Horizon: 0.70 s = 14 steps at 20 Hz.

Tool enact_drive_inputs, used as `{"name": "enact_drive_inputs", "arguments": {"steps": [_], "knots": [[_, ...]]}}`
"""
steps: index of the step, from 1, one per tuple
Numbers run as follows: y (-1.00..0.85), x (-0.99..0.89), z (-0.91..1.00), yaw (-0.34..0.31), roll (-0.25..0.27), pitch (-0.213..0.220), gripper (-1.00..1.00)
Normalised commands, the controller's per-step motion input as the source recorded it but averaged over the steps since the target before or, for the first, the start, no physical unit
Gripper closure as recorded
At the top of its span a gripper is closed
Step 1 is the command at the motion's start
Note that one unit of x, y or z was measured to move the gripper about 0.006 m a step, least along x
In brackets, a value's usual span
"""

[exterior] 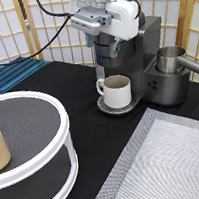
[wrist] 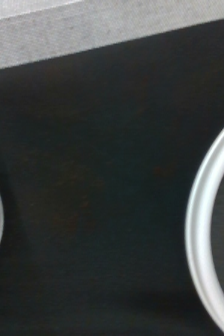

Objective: Make coffee

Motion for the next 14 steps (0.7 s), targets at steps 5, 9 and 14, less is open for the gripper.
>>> {"name": "enact_drive_inputs", "arguments": {"steps": [5, 9, 14], "knots": [[0.37, -0.27, -0.71, 0.006, -0.235, -0.12, -1.0], [0.47, -0.24, -0.76, 0.029, -0.218, -0.103, -1.0], [0.61, -0.26, -0.95, 0.052, -0.151, -0.054, -1.0]]}}
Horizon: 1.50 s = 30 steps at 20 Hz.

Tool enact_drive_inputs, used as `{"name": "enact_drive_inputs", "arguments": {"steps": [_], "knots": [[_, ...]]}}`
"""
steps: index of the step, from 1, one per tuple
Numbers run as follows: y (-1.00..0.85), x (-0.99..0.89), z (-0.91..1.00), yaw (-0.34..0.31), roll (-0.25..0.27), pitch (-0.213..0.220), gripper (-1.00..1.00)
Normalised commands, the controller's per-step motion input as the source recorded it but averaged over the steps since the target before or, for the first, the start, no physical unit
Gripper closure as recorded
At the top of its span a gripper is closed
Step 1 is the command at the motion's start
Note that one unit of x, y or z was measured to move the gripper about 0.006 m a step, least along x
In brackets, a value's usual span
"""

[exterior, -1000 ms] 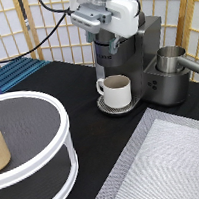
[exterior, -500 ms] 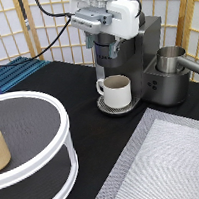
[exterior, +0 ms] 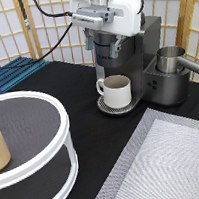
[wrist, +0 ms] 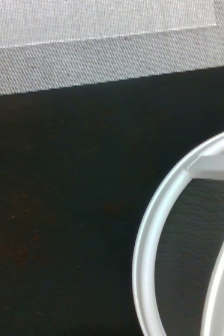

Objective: Make coffee

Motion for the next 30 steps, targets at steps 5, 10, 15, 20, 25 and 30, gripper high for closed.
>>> {"name": "enact_drive_inputs", "arguments": {"steps": [5, 10, 15, 20, 25, 30], "knots": [[0.55, -0.58, -0.15, 0.058, -0.15, -0.039, -1.0], [0.09, -0.71, 0.95, 0.086, -0.115, -0.159, -1.0], [-0.03, -0.6, 0.67, 0.069, -0.086, -0.211, -1.0], [0.14, -0.11, 0.95, 0.036, -0.123, -0.194, -1.0], [0.77, 0.47, 0.58, 0.027, -0.22, -0.046, -1.0], [0.62, 0.23, -0.36, 0.014, -0.225, -0.039, -1.0]]}}
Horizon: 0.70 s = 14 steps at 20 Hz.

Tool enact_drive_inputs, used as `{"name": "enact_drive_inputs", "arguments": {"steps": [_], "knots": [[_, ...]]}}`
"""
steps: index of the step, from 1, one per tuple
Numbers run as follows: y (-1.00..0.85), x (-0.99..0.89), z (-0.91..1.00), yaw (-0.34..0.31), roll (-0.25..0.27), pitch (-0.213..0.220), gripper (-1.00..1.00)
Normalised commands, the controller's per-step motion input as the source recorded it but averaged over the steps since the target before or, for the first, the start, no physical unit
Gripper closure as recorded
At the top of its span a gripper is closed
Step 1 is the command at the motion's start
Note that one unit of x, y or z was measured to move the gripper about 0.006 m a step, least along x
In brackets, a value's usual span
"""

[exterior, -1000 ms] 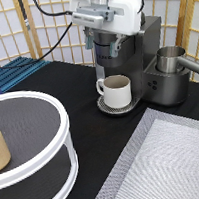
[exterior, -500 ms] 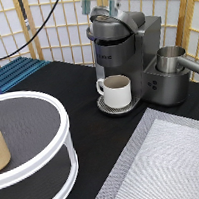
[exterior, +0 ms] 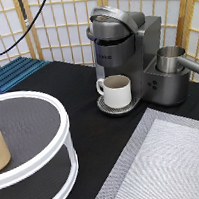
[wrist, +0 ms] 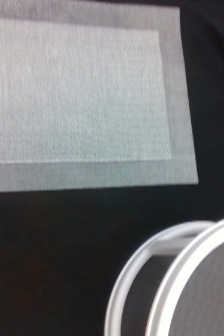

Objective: Make coffee

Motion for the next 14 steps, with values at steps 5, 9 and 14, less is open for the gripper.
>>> {"name": "enact_drive_inputs", "arguments": {"steps": [5, 9, 14], "knots": [[0.27, -0.02, -0.5, -0.002, -0.186, -0.026, -1.0], [0.15, -0.19, -0.49, 0.0, -0.107, -0.007, -1.0], [-0.31, -0.26, -0.42, -0.028, -0.018, -0.008, -1.0]]}}
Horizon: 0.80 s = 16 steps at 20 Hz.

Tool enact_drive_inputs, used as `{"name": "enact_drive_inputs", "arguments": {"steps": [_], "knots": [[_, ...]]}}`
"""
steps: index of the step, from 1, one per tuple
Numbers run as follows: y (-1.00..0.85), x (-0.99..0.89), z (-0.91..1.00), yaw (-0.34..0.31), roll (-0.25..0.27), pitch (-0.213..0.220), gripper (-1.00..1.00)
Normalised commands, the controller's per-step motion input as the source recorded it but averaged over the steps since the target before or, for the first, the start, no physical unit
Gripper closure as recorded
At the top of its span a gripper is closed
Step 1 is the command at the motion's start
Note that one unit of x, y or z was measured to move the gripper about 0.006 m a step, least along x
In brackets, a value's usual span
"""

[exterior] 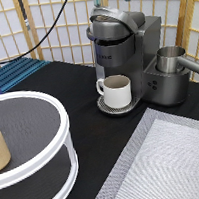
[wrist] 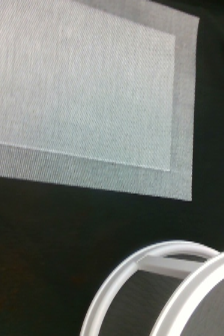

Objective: Make coffee

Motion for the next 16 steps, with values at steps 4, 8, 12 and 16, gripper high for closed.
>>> {"name": "enact_drive_inputs", "arguments": {"steps": [4, 8, 12, 16], "knots": [[-0.79, -0.02, -0.99, -0.029, 0.032, -0.006, -1.0], [-0.96, -0.05, -0.81, -0.003, 0.153, 0.003, -1.0], [-0.86, 0.3, -0.8, 0.006, 0.184, 0.011, -1.0], [0.12, -0.2, 0.29, 0.024, 0.211, 0.085, -1.0]]}}
